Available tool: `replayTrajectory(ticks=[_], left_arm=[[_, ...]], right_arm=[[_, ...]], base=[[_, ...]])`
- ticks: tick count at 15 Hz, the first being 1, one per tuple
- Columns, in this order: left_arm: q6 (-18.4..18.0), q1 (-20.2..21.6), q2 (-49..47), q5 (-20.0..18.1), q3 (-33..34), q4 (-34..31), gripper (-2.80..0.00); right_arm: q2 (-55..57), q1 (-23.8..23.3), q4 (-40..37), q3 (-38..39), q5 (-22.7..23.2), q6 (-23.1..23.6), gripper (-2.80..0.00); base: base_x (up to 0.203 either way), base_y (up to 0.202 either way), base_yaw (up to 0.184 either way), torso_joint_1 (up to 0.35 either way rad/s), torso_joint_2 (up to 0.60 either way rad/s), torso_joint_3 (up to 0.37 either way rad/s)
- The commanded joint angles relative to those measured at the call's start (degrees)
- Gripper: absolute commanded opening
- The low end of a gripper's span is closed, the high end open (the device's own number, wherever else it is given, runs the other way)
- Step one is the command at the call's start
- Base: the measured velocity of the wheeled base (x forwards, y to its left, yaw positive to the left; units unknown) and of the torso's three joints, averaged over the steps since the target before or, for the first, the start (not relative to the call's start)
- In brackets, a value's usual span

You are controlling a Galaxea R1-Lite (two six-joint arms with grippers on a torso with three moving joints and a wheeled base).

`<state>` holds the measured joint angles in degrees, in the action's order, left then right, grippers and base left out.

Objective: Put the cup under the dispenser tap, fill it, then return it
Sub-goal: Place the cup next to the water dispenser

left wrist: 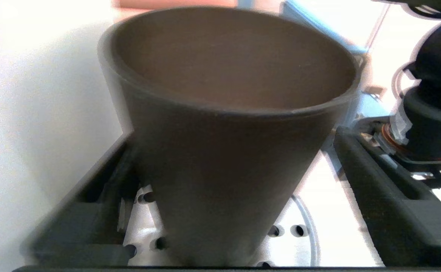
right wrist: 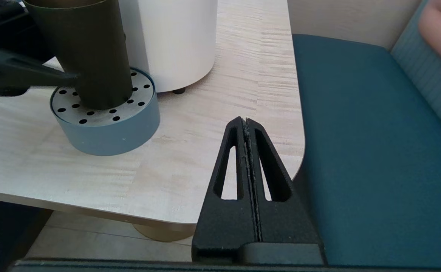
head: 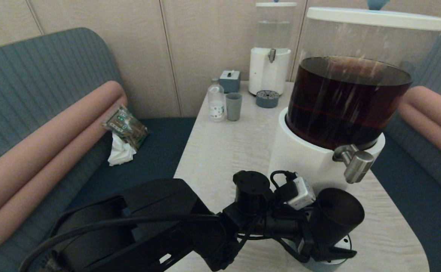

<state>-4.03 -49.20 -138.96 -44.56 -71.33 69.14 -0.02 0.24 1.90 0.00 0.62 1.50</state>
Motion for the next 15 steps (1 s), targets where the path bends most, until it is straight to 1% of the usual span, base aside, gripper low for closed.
replayTrajectory(ticks=[1,3,11,13,15], left_arm=[[-0.3,0.0,-0.3,-0.4,0.0,0.6,-2.8],[0.2,0.0,-0.2,-0.4,0.2,0.6,-2.8],[0.3,0.0,0.6,-0.3,1.6,0.6,-2.8],[0.3,0.0,1.4,-0.2,4.4,1.2,-2.8],[0.4,0.0,3.7,0.0,8.6,2.0,-2.8]], right_arm=[[-0.1,0.1,0.0,0.5,0.0,0.0,-2.8],[-0.1,0.0,0.0,0.5,0.0,0.1,-2.8],[-0.1,0.0,0.0,0.5,0.0,0.0,-2.8],[-0.1,0.0,0.0,0.5,0.0,0.0,-2.8],[-0.1,0.0,0.0,0.5,0.0,0.0,-2.8]], base=[[0.0,0.0,0.0,0.0,0.0,0.0],[0.0,0.0,0.0,0.0,0.0,0.0],[0.0,0.0,0.0,0.0,0.0,0.0],[0.0,0.0,0.0,0.0,0.0,0.0],[0.0,0.0,0.0,0.0,0.0,0.0]])
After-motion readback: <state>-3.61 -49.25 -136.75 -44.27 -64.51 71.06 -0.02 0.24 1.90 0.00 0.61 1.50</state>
